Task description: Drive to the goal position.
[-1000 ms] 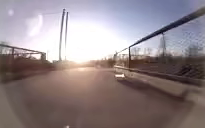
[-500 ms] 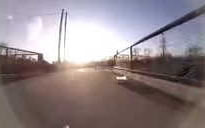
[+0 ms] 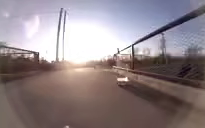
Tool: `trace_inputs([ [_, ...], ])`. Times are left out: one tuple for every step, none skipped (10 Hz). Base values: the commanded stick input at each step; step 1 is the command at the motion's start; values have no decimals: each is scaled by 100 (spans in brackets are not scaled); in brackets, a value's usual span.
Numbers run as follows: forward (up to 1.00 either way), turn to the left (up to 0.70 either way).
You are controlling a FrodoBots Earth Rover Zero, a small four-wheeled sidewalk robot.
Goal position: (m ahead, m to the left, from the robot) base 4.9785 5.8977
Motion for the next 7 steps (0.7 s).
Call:
trace_inputs([
  [70, 0],
  [70, 0],
  [70, 0],
  [70, 3],
  [70, 9],
  [70, 13],
  [70, 14],
])
